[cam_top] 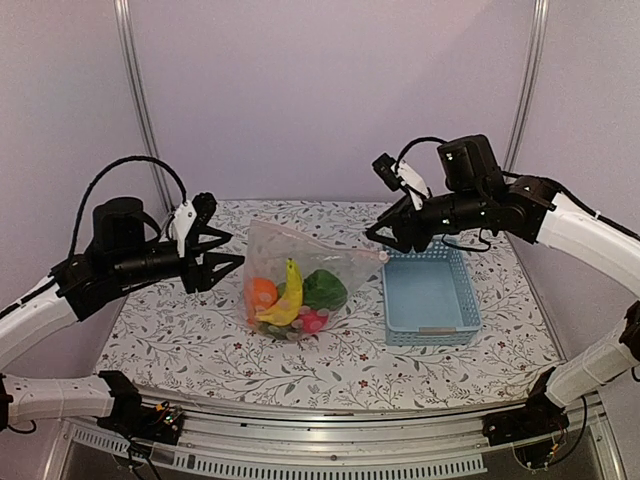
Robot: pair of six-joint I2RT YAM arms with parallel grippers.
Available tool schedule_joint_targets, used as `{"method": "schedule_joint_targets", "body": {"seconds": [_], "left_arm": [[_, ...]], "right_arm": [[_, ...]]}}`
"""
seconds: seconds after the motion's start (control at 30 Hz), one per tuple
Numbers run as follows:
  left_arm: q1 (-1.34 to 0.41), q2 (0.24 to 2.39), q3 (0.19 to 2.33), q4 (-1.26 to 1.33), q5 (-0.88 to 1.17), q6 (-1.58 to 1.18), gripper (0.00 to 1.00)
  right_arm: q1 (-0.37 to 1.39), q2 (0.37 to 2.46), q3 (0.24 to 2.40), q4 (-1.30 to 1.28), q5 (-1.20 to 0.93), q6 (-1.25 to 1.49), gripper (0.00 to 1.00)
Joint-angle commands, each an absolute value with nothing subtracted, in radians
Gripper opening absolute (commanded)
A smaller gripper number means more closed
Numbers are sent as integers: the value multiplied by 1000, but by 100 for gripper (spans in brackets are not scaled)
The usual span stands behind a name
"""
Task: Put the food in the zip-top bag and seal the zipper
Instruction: Adjust the zipper food storage bag at the center of the board, then reset both arms
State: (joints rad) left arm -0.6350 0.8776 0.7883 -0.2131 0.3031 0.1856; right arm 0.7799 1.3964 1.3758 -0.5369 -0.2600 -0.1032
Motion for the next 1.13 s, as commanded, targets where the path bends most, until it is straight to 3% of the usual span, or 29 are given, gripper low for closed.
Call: {"method": "schedule_joint_targets", "body": {"seconds": [0.0, 0.2, 0.3, 0.4, 0.7, 0.9, 1.1], "left_arm": [[-659, 823, 764, -238, 261, 98, 60], [-668, 820, 815, -312, 240, 97, 61], [-668, 830, 886, -331, 96, 69, 71], [-667, 876, 999, -367, -63, 31, 77], [-655, 1234, 1417, -687, -425, -126, 85], [-596, 1264, 1491, -686, -485, -265, 88], [-583, 1235, 1462, -622, -461, -231, 90]], "right_arm": [[787, 1358, 1361, -489, -334, -9, 49], [785, 1367, 1394, -492, -277, 26, 58], [782, 1366, 1420, -489, -107, 82, 74], [771, 1345, 1412, -467, 80, 135, 98], [638, 1225, 1363, -455, 292, 282, 99], [598, 1279, 1466, -663, 510, 434, 99], [598, 1351, 1488, -725, 535, 504, 99]]}}
